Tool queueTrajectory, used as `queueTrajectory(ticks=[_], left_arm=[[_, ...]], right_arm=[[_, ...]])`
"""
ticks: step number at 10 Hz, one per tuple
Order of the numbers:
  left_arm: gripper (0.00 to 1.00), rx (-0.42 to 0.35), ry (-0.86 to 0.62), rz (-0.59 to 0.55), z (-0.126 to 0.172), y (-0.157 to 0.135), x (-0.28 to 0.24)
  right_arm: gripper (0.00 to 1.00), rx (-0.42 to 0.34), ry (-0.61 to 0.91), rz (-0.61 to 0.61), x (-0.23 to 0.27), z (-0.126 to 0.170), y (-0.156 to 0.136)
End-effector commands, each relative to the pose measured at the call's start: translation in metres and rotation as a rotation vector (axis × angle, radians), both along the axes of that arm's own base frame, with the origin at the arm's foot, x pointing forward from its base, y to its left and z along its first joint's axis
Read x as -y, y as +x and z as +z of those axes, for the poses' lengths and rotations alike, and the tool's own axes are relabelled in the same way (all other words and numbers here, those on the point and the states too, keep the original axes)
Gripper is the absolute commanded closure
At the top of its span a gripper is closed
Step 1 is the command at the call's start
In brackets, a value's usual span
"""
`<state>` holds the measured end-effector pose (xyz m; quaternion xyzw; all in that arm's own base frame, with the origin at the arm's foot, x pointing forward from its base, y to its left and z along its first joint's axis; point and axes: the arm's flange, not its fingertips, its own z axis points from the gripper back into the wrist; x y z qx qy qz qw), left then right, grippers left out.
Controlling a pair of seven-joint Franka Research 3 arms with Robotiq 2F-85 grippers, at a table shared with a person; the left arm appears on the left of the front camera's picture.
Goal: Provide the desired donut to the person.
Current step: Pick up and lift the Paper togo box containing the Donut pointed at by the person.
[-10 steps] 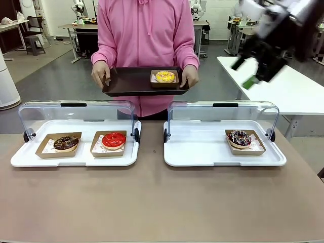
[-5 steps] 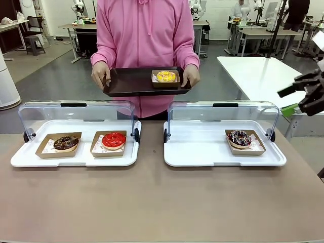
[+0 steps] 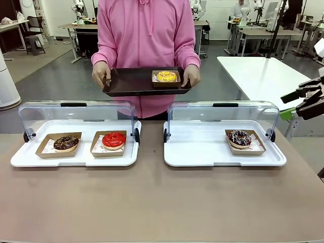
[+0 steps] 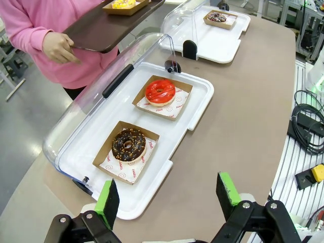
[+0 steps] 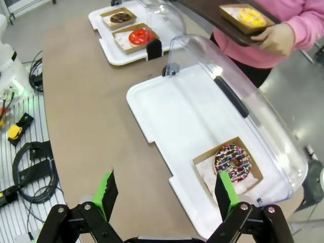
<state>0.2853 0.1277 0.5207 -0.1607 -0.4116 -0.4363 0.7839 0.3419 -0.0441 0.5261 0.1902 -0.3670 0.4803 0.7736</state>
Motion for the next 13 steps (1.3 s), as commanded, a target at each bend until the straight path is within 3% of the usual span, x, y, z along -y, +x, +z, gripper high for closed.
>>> queueTrajectory(ticks=[1, 4, 5, 13], left_arm=[[0.0, 0.013, -0.008, -0.019, -0.001, -0.0004, -0.0024], [0.0, 0.013, -0.008, -0.019, -0.001, -0.0004, -0.0024], [0.0, 0.013, -0.008, -0.019, -0.001, -0.0004, -0.0024], [0.0, 0.013, -0.008, -0.019, -0.001, -0.0004, -0.0024]], right_arm=[[0.0, -0.001, -0.016, -0.017, -0.0059, -0.0004, 0.0004], [0.0, -0.026, -0.04, -0.04, -0.0083, 0.0035, 0.0035], [0.0, 0.008, -0.007, -0.005, -0.0021, 0.0019, 0.0012], [0.0, 0.008, -0.007, -0.005, -0.0021, 0.0019, 0.0012]])
